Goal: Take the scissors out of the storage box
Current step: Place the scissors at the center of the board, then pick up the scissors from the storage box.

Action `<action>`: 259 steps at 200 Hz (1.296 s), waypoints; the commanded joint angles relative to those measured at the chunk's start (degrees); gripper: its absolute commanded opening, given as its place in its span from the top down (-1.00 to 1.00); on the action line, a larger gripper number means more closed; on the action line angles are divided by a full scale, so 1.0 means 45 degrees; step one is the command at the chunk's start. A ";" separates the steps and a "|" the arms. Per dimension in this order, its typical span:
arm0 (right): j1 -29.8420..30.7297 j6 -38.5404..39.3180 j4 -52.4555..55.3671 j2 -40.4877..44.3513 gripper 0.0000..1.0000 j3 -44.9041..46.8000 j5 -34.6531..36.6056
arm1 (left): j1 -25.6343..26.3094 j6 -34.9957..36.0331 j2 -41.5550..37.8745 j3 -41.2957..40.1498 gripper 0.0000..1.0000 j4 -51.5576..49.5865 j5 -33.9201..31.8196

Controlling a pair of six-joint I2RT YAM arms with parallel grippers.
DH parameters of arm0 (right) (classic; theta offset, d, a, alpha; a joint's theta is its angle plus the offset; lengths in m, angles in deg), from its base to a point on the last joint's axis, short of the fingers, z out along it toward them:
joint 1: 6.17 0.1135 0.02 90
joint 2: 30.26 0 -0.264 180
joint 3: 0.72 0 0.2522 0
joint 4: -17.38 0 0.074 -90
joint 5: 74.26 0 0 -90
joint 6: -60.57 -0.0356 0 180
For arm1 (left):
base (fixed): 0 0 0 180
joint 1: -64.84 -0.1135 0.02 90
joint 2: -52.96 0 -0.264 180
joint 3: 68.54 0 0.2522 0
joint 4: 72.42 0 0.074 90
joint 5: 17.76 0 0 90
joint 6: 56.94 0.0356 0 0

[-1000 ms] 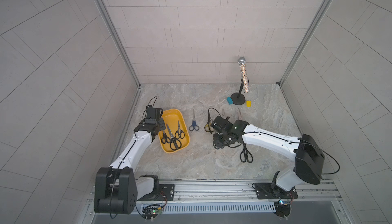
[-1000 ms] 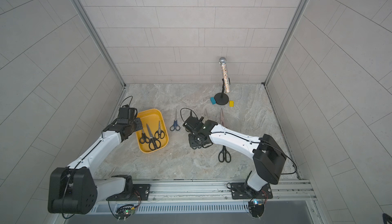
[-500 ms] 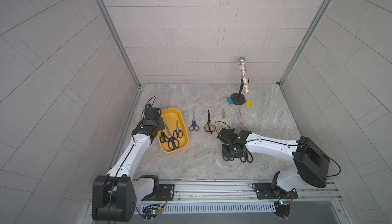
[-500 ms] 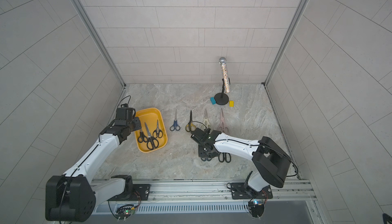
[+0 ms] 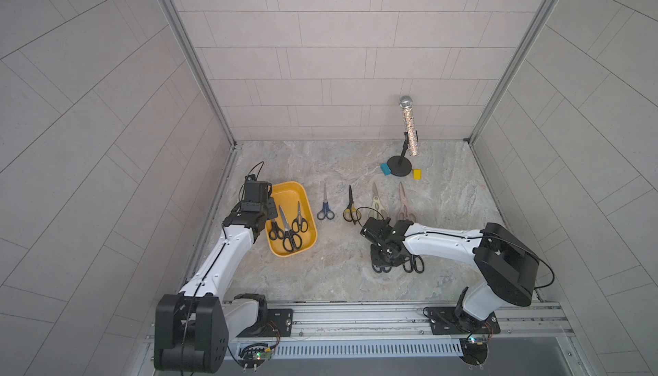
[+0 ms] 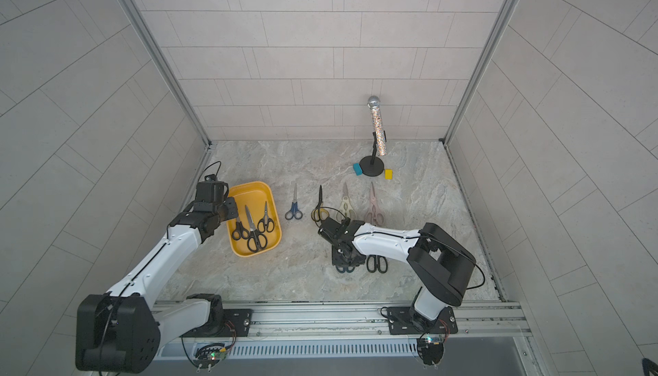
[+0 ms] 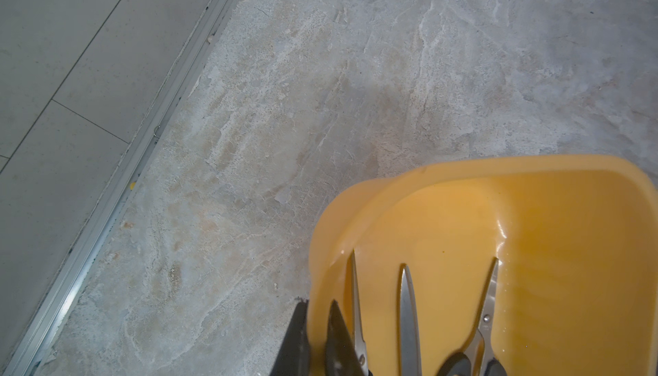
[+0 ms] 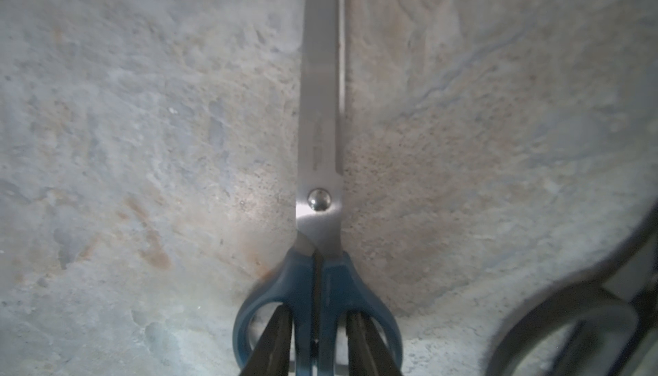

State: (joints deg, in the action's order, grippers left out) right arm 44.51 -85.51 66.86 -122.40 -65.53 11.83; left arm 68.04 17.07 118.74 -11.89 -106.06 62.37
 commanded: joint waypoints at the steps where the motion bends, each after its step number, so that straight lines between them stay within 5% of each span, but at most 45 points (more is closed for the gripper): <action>1: -0.0011 0.0203 0.0604 0.0497 0.29 -0.0258 0.0580 | 0.0070 0.0214 -0.0252 -0.0103 1.00 0.0199 -0.0326; 84: 0.0045 0.2293 0.1566 0.1171 0.26 -0.3830 0.0860 | 0.0067 0.0166 -0.0301 -0.0118 1.00 0.0160 -0.0366; 173: 0.0863 0.2104 -0.1317 -0.3197 0.29 -0.8754 -0.0881 | 0.0109 -0.0197 -0.0329 -0.0031 1.00 -0.0401 -0.0506; 259: 0.1941 0.2153 -0.0833 -0.7311 0.32 -1.2341 -0.2373 | 0.0125 -0.0503 -0.0574 -0.0172 1.00 -0.0780 -0.0717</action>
State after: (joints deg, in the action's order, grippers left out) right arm 52.61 -75.96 61.33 -152.52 -119.54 3.42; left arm 68.26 15.30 116.86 -12.02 -109.23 60.31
